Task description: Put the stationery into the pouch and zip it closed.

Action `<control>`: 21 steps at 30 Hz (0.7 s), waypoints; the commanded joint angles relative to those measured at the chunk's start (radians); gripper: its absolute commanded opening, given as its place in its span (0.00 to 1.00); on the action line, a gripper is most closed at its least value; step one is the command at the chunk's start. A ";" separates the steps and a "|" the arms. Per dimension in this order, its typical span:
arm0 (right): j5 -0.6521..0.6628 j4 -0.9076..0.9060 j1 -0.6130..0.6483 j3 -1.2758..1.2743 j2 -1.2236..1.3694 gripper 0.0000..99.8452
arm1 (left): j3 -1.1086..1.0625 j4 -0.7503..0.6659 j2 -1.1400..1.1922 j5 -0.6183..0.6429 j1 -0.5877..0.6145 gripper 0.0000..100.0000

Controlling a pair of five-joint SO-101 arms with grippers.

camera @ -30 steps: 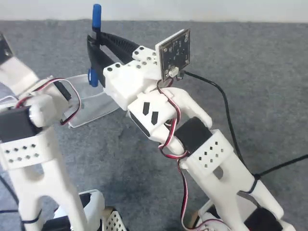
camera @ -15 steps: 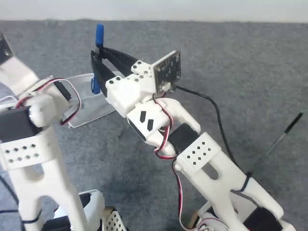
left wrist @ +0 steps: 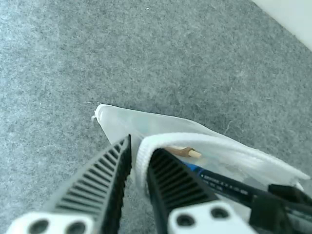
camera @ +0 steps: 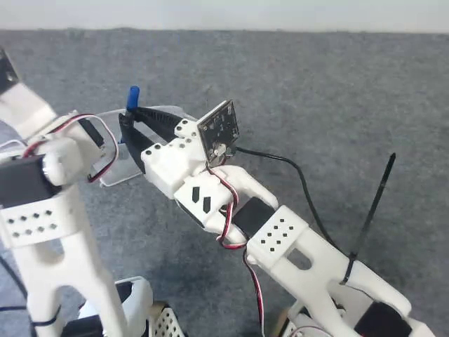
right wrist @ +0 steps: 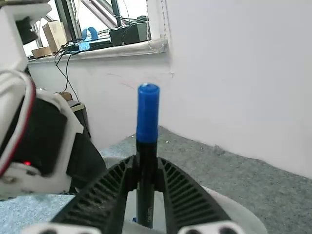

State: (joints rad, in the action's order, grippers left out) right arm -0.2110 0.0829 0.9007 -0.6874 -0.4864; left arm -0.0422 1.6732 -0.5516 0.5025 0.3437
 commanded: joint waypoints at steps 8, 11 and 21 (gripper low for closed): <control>-0.003 0.016 0.005 -0.038 -0.048 0.12 | 0.016 -0.049 -0.052 -0.002 0.000 0.01; -0.003 0.015 0.005 -0.040 -0.048 0.14 | 0.016 -0.049 -0.052 -0.002 0.000 0.01; 0.002 -0.051 0.004 -0.040 -0.079 0.14 | 0.016 -0.049 -0.052 -0.002 0.000 0.01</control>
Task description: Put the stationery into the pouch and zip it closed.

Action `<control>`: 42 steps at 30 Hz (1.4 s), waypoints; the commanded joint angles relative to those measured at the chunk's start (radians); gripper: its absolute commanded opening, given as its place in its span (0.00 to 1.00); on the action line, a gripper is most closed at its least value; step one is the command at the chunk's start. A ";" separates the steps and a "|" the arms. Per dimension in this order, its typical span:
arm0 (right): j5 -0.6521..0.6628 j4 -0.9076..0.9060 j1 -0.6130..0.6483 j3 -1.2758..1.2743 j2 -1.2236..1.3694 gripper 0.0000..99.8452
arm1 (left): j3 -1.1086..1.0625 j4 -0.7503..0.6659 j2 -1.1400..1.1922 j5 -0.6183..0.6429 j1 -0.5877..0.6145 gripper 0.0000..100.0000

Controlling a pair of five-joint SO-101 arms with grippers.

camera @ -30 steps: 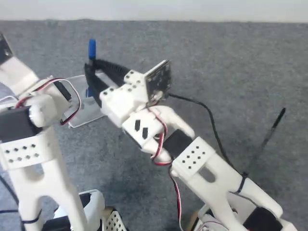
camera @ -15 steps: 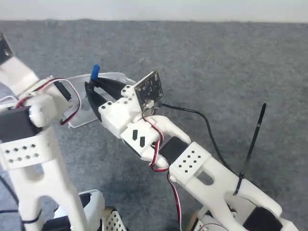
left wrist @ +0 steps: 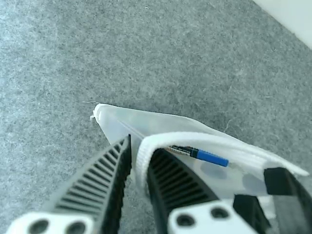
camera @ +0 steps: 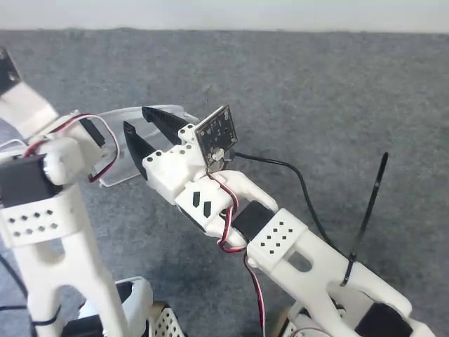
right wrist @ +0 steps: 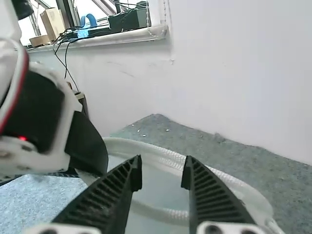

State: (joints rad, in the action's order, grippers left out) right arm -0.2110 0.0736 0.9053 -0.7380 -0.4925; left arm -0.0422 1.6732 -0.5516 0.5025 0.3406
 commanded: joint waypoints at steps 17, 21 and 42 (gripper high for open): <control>0.083 -0.390 0.001 0.011 -0.320 0.14 | 0.016 -0.049 -0.052 -0.002 0.003 0.01; 0.109 -0.475 -0.001 0.011 -0.389 0.14 | 0.016 -0.048 -0.052 -0.002 0.003 0.01; 0.161 -0.659 -0.074 -0.176 -0.512 0.14 | -0.010 -0.063 -0.054 -0.006 0.003 0.01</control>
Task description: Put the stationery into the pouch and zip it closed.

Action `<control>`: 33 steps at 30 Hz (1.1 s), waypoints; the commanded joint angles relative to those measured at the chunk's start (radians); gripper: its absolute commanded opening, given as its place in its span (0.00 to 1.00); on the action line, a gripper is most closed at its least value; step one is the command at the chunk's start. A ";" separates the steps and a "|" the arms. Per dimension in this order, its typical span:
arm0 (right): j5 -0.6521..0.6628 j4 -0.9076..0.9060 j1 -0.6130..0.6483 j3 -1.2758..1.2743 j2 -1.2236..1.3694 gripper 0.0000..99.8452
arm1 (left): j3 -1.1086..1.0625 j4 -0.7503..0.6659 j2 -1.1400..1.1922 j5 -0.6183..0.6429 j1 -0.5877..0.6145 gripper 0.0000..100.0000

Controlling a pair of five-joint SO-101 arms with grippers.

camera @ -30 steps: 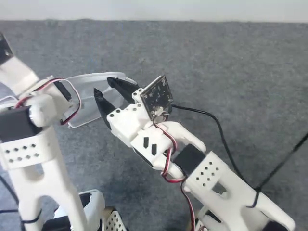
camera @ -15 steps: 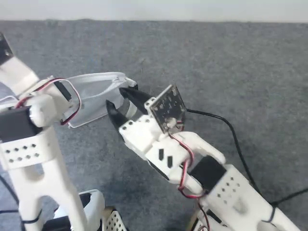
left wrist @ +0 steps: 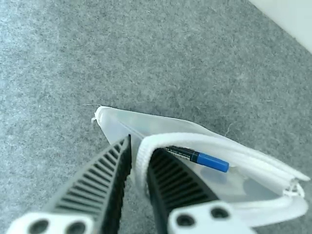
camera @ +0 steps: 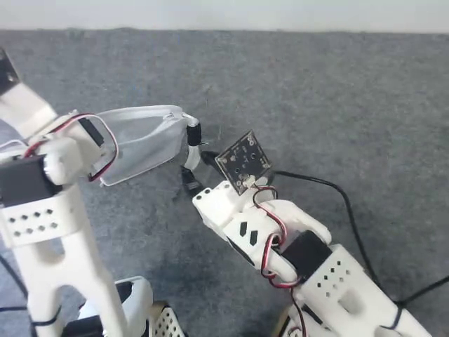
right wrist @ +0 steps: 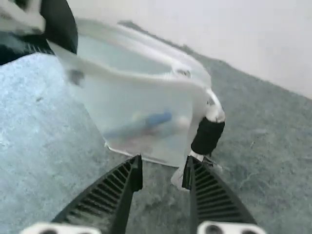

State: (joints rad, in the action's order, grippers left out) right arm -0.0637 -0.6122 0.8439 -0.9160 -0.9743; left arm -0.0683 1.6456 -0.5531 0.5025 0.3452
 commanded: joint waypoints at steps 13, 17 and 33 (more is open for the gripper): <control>0.184 0.437 -0.016 -0.227 -0.021 0.14 | 0.016 -0.035 -0.054 -0.006 -0.005 0.01; 0.190 0.487 -0.031 -0.249 -0.021 0.14 | 0.016 -0.035 -0.054 -0.006 -0.005 0.01; 0.184 0.492 -0.119 -0.115 0.179 0.14 | 0.016 -0.035 -0.054 -0.006 -0.003 0.01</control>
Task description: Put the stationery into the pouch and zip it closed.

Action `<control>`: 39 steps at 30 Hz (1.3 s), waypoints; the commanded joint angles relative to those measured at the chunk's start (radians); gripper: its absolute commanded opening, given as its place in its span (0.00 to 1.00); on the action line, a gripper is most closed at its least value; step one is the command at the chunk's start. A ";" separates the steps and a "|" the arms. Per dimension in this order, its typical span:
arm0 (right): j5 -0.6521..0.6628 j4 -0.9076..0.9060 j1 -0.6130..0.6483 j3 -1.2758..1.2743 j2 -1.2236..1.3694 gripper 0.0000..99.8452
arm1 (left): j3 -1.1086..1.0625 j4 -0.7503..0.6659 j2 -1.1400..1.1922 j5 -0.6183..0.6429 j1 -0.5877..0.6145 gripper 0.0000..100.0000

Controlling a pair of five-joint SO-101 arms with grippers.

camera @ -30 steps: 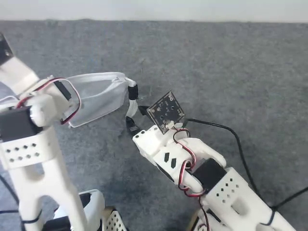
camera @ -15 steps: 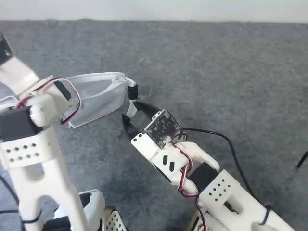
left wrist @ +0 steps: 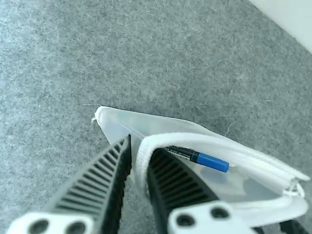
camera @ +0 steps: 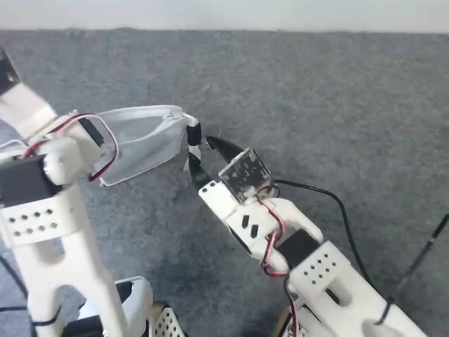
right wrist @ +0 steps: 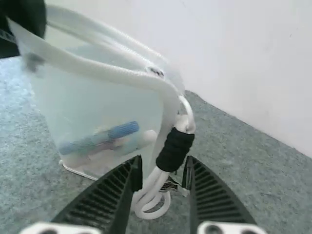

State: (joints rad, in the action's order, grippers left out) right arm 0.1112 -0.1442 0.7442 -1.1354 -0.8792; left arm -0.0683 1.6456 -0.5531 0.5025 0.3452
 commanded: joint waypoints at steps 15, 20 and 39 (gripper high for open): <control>0.008 0.033 -0.039 0.262 0.309 0.14 | 0.019 -0.037 -0.052 -0.006 -0.002 0.01; 0.009 0.168 -0.059 0.265 0.381 0.14 | 0.019 -0.037 -0.052 -0.006 -0.003 0.01; 0.018 0.203 -0.059 0.239 0.378 0.18 | 0.019 -0.037 -0.052 -0.006 -0.002 0.01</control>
State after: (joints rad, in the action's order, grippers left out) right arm 0.1143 0.0568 0.6935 -0.9360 -0.4434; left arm -0.0683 1.6456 -0.5531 0.5025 0.3452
